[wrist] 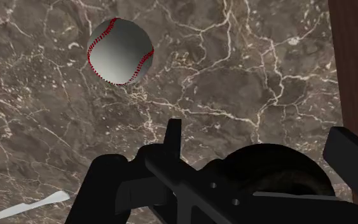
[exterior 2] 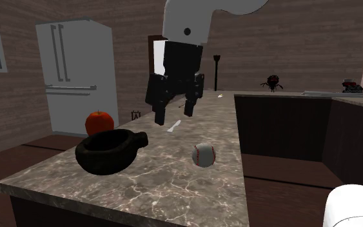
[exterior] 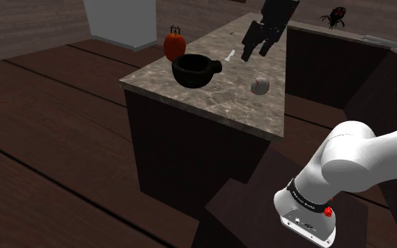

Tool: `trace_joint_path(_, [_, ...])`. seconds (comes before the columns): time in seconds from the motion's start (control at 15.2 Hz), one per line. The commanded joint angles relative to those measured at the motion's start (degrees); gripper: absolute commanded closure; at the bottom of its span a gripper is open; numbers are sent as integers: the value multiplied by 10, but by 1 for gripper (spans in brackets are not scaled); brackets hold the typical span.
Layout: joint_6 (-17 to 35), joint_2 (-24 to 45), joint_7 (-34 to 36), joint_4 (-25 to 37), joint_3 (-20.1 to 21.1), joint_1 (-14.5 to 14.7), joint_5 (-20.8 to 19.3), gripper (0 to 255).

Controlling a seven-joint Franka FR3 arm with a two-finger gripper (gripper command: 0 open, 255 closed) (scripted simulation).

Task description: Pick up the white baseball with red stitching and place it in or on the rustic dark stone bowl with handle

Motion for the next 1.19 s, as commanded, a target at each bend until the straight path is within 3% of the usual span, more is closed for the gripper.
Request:
trace_joint_path(0.0, [0, 0, 0, 0, 0, 0, 0, 0])
trace_joint_path(0.73, [164, -118, -83, -209, -107, -61, -86, 0])
trace_joint_path(1.12, [217, -101, -82, -245, -115, -64, -94, 0])
